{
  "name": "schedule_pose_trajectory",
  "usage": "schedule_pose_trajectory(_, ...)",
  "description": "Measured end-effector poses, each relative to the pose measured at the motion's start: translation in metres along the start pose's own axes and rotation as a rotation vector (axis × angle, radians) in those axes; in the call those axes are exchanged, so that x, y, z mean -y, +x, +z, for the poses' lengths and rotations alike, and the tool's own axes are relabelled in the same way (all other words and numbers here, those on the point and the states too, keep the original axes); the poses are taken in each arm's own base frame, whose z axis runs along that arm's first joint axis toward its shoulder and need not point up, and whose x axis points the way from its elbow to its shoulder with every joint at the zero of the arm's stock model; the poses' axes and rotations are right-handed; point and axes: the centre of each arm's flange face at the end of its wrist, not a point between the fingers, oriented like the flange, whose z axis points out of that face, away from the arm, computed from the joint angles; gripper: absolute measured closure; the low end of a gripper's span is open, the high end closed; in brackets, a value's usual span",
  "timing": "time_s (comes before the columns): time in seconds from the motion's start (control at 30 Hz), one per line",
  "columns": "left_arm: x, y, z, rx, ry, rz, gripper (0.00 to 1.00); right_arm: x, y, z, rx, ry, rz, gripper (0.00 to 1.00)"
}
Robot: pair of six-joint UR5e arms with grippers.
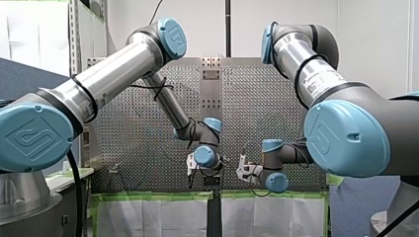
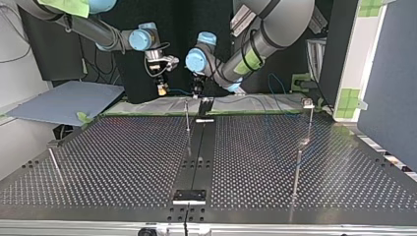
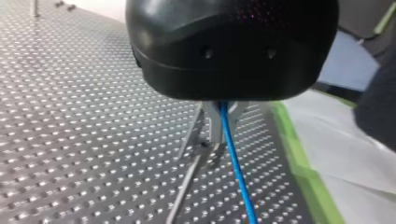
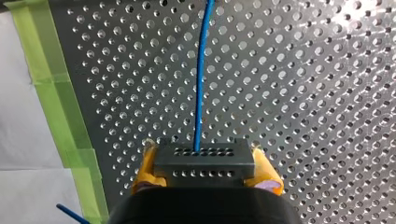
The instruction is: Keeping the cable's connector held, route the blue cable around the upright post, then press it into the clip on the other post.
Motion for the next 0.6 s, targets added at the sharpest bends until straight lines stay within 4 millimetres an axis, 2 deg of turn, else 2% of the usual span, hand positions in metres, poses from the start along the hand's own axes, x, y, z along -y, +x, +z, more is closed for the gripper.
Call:
schedule_pose_trajectory(0.3, -0.006, -0.002, 0.007, 0.008, 0.016, -0.054, 0.99, -0.003, -0.004, 0.008, 0.005, 0.015, 0.006, 1.0)
schedule_pose_trajectory(0.6, -0.012, 0.002, 0.011, -0.009, 0.04, -0.073, 0.99, -0.014, 0.001, 0.017, -0.01, 0.005, 0.017, 1.0)
